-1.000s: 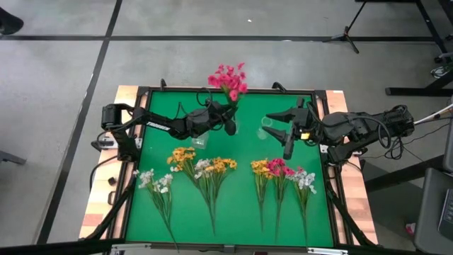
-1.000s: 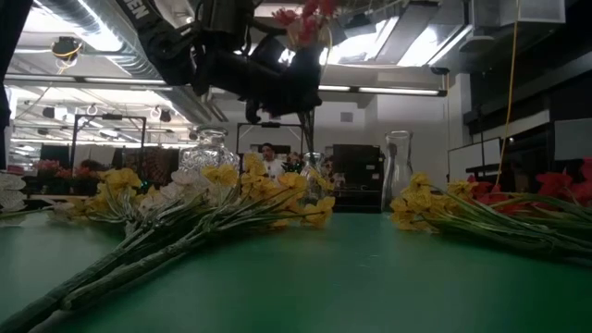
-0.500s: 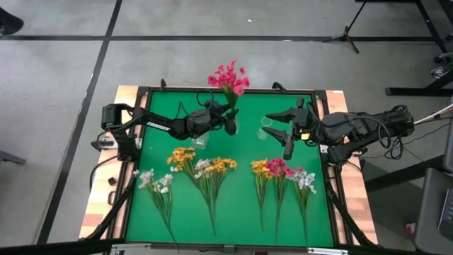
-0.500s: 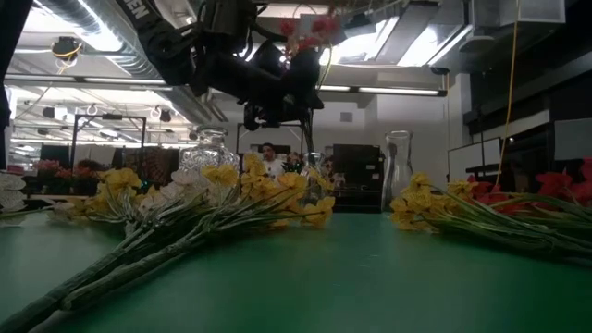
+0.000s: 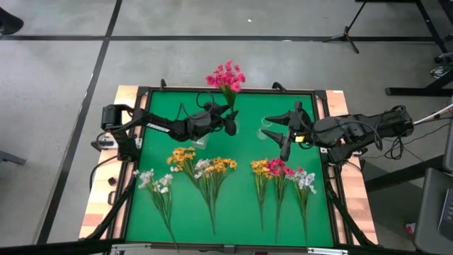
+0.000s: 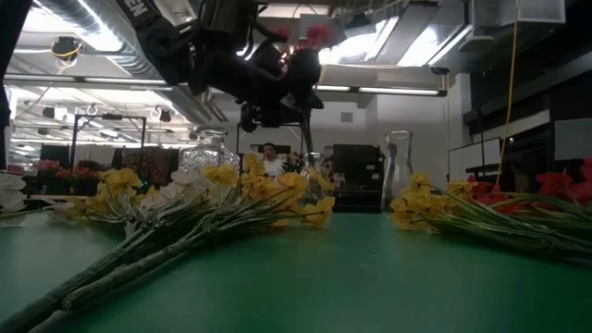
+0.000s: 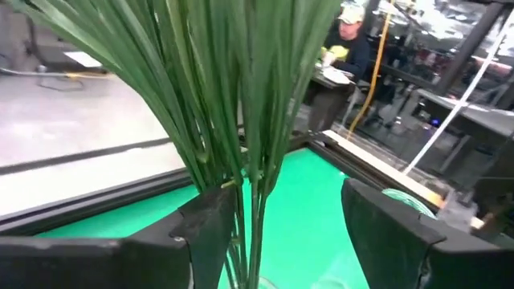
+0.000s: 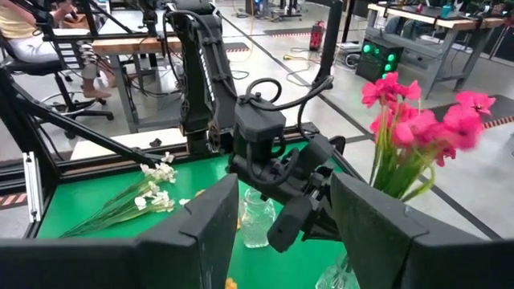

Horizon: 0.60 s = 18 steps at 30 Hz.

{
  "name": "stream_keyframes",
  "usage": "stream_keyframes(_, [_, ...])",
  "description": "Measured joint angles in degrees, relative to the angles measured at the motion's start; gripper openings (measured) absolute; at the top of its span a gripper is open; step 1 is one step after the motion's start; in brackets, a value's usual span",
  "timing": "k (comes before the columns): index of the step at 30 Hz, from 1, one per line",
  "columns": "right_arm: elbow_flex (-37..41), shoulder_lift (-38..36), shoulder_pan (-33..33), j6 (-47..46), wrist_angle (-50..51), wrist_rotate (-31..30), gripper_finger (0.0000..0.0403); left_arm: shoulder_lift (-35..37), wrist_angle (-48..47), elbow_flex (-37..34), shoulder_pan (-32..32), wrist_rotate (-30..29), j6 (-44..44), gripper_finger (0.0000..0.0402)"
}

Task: Sort flowers into vase by color
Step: Put the left red flower into the center transparent vase

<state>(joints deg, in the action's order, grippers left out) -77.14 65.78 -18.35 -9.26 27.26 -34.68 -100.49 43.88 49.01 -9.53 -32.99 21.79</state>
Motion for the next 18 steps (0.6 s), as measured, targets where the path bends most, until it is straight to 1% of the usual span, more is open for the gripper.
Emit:
stream_keyframes(3, [0.0, 0.0, 0.0, 0.0, -0.1, -0.3, 0.0198, 0.0, -1.1, 0.0, 1.0, -4.2, -2.0, 0.0225])
stream_keyframes(5, [0.0, 0.0, 0.0, 0.0, -0.1, -0.3, 0.0198, 0.0, -1.5, 0.0, 1.6, -5.6, -2.2, 0.0225])
stream_keyframes(9, [0.0, 0.0, 0.0, 0.0, 0.2, -0.3, 0.0198, 0.0, -1.5, 0.0, 2.7, -5.5, -1.4, 0.0225])
stream_keyframes(13, [0.0, 0.0, 0.0, 0.0, 0.4, -0.3, 0.0198, 0.0, -1.5, 0.0, 3.6, -2.4, -1.3, 0.0225])
stream_keyframes(18, [0.0, 0.0, 0.0, 0.0, 0.4, -0.3, 0.0198, 0.0, -1.5, 0.0, 4.7, -2.4, -3.1, 0.0225])
